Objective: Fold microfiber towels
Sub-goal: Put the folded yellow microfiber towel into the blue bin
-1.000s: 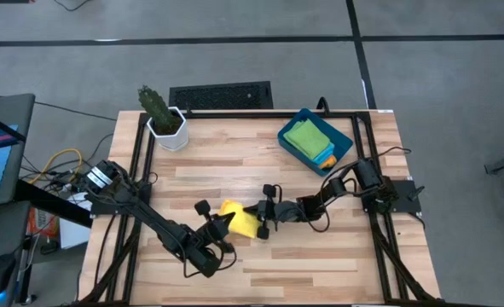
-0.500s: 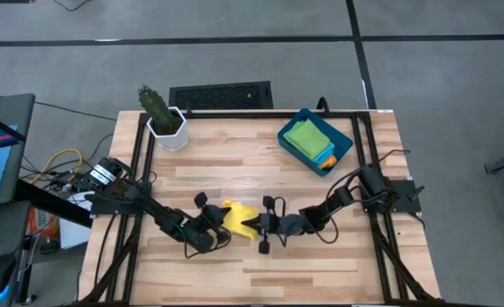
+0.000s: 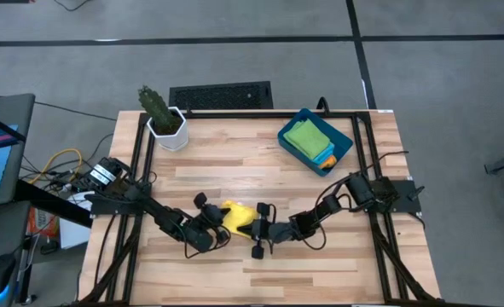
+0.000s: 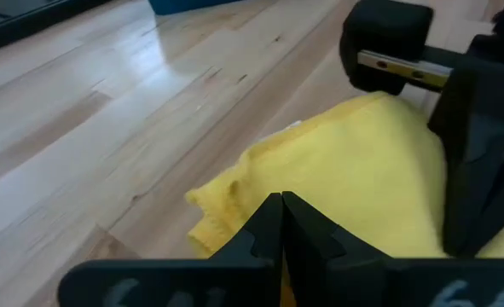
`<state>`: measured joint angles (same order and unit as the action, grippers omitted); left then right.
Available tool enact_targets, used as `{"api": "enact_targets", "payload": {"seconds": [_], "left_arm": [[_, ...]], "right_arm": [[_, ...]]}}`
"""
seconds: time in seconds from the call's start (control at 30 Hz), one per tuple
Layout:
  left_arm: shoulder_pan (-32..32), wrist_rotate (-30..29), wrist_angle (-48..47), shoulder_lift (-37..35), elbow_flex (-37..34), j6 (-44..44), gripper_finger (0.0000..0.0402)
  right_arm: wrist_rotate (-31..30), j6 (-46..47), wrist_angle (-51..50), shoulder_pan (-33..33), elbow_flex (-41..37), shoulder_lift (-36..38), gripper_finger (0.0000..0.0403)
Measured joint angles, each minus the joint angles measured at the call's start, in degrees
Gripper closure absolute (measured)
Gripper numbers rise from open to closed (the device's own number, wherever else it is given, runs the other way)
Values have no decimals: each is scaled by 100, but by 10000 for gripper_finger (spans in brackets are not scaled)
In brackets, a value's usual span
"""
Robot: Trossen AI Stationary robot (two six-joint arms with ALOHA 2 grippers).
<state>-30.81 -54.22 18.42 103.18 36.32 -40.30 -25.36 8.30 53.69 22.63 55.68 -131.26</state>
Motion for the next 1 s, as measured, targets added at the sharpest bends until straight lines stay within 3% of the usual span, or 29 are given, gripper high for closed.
{"api": "enact_targets", "payload": {"seconds": [0.3, 0.47, 0.6, 0.83, 1.0], "left_arm": [[2, -47, -280, 2, 0, -234, 402], [2, -52, -316, 2, 0, -242, 401], [2, -192, -309, 2, 0, -281, 401], [6, -40, -292, 2, 0, -903, 401], [0, 13, -243, 4, 0, -1329, 401]], "right_arm": [[-8, -346, -506, 22, -53, 410, 375], [-9, -315, -2406, 24, -26, 1787, 349], [4, -27, -4296, -56, -46, 2593, 299], [477, 2984, -6676, -265, -46, 3185, 187], [416, 4211, -6636, -39, -39, 3062, 165]]}}
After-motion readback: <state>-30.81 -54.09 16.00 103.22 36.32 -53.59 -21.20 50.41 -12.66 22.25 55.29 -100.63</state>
